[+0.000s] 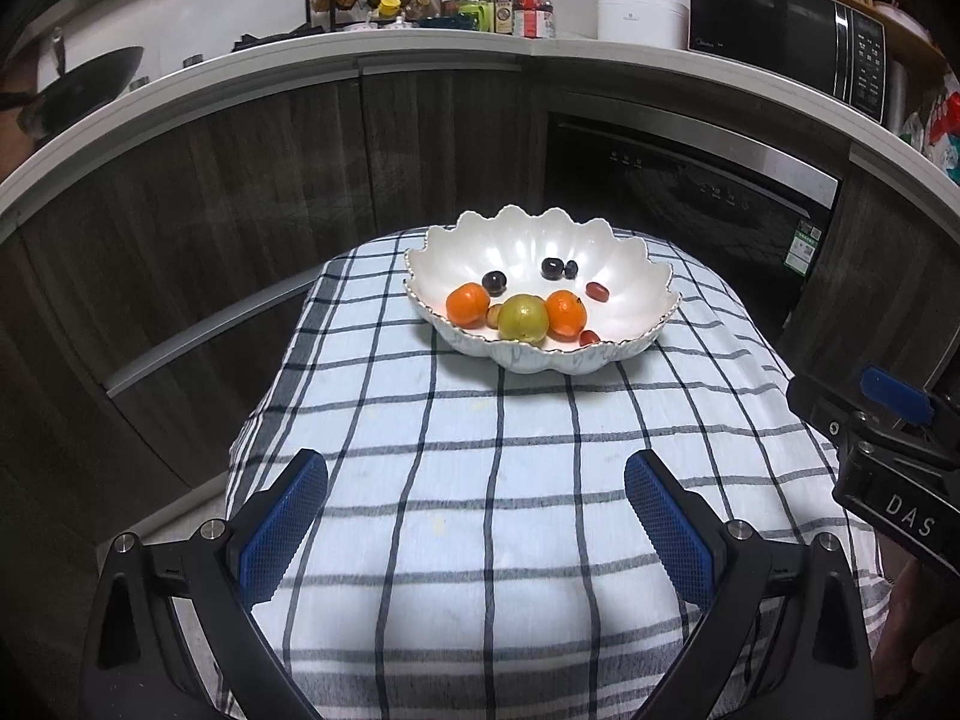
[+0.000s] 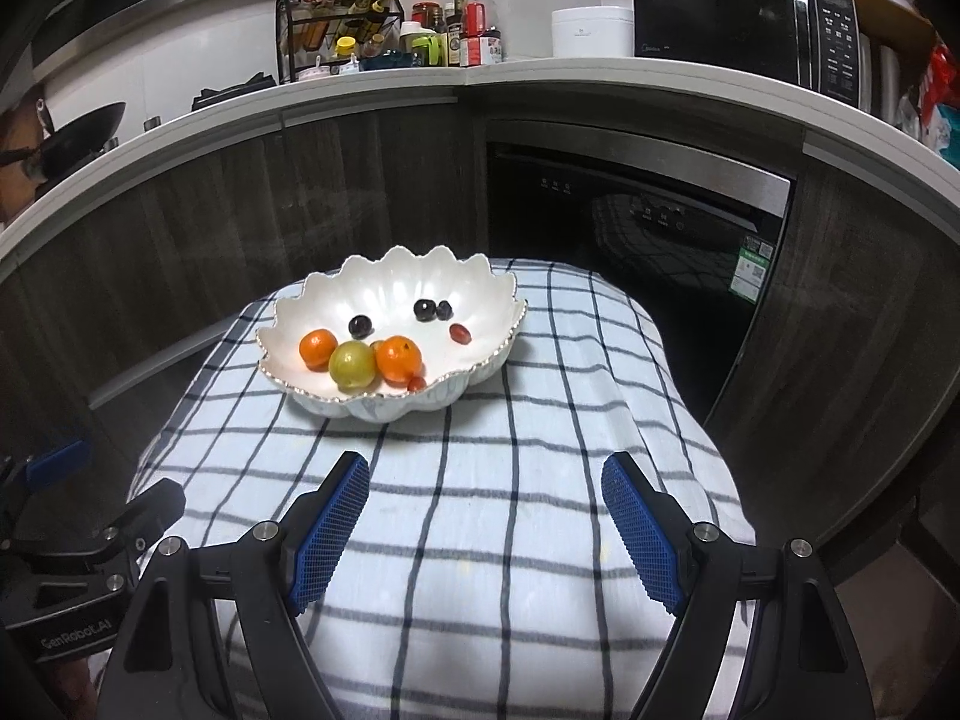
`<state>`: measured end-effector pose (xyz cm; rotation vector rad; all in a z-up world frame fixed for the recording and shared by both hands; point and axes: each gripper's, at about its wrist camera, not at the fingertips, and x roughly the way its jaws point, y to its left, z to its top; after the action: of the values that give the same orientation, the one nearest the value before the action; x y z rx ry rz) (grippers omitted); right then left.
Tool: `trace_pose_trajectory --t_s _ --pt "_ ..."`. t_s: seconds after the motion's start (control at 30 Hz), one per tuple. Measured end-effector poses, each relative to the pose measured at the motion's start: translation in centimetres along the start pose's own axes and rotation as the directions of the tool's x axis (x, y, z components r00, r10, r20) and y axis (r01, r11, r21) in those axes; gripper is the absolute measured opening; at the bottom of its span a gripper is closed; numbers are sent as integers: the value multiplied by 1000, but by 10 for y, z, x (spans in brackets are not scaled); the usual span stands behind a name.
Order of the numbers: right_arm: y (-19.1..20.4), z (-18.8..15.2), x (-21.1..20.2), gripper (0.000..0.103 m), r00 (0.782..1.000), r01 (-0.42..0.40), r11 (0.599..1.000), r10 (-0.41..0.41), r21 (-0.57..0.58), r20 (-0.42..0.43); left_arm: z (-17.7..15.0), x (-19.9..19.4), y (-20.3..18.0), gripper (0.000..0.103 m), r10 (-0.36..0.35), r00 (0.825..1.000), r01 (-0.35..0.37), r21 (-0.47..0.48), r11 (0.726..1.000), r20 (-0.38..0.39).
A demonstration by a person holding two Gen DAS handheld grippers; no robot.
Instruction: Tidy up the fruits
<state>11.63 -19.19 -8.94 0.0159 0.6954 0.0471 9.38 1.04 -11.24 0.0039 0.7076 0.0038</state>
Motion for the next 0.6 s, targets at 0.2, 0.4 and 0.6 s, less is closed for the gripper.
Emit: trace_pose_trajectory --t_s 0.2,0.4,0.6 --pt "-1 -12 -7 81 1000 -6 1000 6 9 -12 -10 -8 -1 101 7 1000 -7 -11 1000 12" --pt "-2 -18 -13 81 1000 -1 1000 1 5 -12 -13 -12 -3 101 10 1000 -11 0 1000 26" --pt "-4 -19 -15 81 1000 4 1000 -4 5 -13 -13 -12 -3 101 9 1000 -9 1 1000 25"
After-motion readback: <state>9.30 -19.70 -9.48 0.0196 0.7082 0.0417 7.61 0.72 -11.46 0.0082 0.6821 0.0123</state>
